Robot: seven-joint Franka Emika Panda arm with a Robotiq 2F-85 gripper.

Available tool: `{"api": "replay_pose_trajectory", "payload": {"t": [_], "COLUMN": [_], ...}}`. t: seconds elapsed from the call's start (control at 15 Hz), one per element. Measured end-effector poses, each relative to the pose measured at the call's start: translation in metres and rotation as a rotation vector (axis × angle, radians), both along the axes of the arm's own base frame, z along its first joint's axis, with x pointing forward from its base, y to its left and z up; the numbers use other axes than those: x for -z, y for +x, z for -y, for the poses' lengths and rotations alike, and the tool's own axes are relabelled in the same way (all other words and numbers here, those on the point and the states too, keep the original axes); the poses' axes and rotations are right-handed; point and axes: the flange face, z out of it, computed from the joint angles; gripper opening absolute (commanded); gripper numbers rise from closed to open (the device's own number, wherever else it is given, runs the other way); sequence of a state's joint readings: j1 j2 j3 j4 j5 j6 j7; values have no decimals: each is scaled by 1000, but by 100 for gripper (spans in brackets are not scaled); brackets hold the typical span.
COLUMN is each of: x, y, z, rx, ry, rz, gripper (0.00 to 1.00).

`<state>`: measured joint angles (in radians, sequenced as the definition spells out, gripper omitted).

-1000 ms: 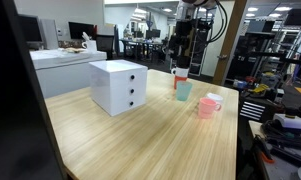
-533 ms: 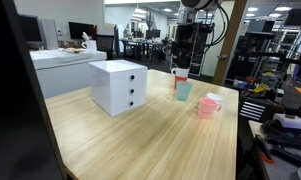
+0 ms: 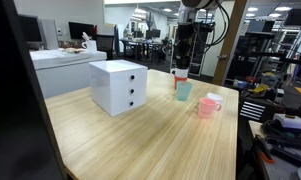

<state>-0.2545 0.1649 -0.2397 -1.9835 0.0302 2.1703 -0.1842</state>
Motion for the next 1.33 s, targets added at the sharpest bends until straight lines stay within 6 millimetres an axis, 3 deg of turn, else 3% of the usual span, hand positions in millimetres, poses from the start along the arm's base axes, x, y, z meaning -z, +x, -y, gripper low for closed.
{"api": "replay_pose_trajectory", "payload": {"t": [0.4, 0.8, 1.07, 1.33], "x": [-23, -76, -113, -118], "y": [-9, -15, -13, -15], "z": [10, 0, -34, -93], "rx": [30, 13, -45, -149], "ry": [-62, -96, -106, -88], "rz": [5, 83, 147, 153], "gripper": [5, 5, 5, 5]}}
